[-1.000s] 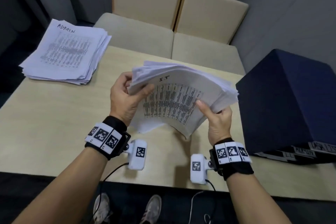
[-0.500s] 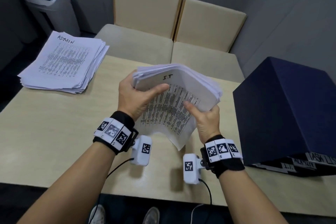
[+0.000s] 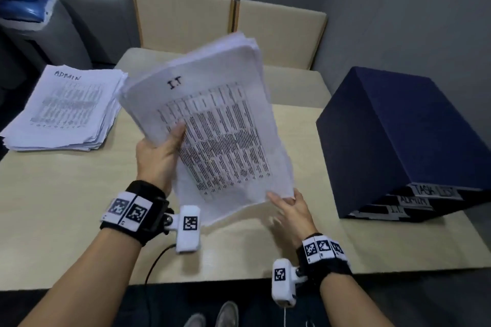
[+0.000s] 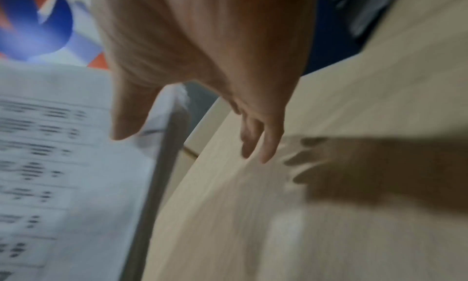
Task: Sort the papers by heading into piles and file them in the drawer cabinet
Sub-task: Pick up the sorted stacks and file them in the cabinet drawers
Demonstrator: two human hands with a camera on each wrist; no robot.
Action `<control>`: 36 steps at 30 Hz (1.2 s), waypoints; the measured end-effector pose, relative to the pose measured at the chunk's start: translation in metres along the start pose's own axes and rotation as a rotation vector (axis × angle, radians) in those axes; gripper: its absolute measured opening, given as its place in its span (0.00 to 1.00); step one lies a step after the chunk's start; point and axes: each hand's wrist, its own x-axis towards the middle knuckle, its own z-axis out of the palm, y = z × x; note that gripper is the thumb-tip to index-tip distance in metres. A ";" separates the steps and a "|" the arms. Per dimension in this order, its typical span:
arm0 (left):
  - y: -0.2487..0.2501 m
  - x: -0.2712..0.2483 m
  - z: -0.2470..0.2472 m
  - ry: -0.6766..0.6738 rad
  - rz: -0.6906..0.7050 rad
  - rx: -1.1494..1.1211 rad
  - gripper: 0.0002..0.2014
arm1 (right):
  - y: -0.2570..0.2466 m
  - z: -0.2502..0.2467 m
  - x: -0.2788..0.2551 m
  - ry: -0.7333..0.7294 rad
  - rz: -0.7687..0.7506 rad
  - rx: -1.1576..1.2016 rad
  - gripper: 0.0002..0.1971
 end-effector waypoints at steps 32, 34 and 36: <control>-0.175 -0.281 0.188 -0.662 -0.737 0.407 0.14 | 0.072 -0.422 -0.196 0.366 -0.002 0.194 0.13; -0.176 -0.289 0.203 -0.603 -0.718 0.385 0.13 | 0.068 -0.432 -0.191 0.360 -0.037 0.252 0.11; -0.177 -0.292 0.215 -0.558 -0.688 0.354 0.11 | 0.065 -0.437 -0.182 0.357 -0.079 0.322 0.10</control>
